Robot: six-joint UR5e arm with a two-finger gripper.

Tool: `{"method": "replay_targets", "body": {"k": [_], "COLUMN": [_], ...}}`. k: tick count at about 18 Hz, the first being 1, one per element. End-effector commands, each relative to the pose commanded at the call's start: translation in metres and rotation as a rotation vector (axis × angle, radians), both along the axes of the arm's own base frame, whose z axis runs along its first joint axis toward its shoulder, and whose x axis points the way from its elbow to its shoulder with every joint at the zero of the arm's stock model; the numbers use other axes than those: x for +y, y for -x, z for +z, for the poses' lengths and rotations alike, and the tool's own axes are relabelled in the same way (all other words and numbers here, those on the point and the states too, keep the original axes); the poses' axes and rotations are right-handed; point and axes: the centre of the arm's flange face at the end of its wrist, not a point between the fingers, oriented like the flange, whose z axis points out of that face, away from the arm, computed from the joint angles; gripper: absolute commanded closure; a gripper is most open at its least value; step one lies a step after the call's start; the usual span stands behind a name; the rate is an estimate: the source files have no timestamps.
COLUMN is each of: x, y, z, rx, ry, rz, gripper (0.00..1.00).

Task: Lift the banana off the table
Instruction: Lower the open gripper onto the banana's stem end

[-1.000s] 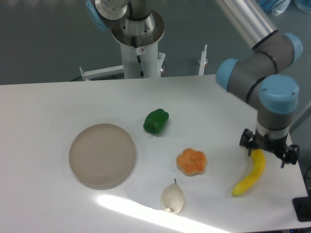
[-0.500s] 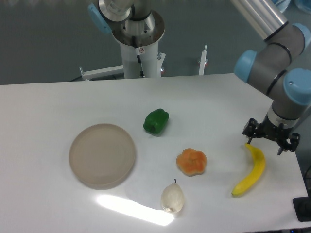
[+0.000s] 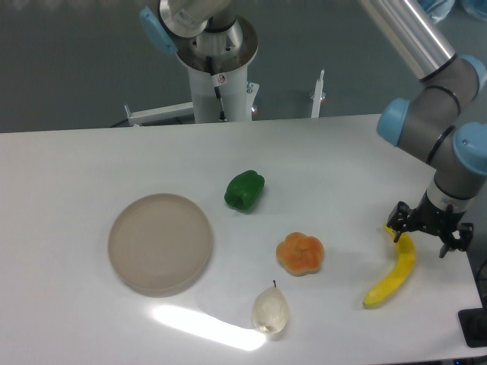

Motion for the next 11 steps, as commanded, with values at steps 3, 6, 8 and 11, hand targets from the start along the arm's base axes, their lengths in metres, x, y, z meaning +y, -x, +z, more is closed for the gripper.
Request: {"method": "replay_targets", "body": {"k": [3,6,8,11], "x": [0.0,0.003,0.01,0.014], "y": [-0.002,-0.008,-0.009,-0.014], "z": [-0.001,-0.018,-0.024,-0.028], "rx": [-0.001,0.014,0.044,0.044], "ry": [0.0,-0.008,-0.022,-0.01], "rz": [0.001,-0.008,-0.016,-0.026], "gripper": [0.0,0.0,0.0,0.0]}}
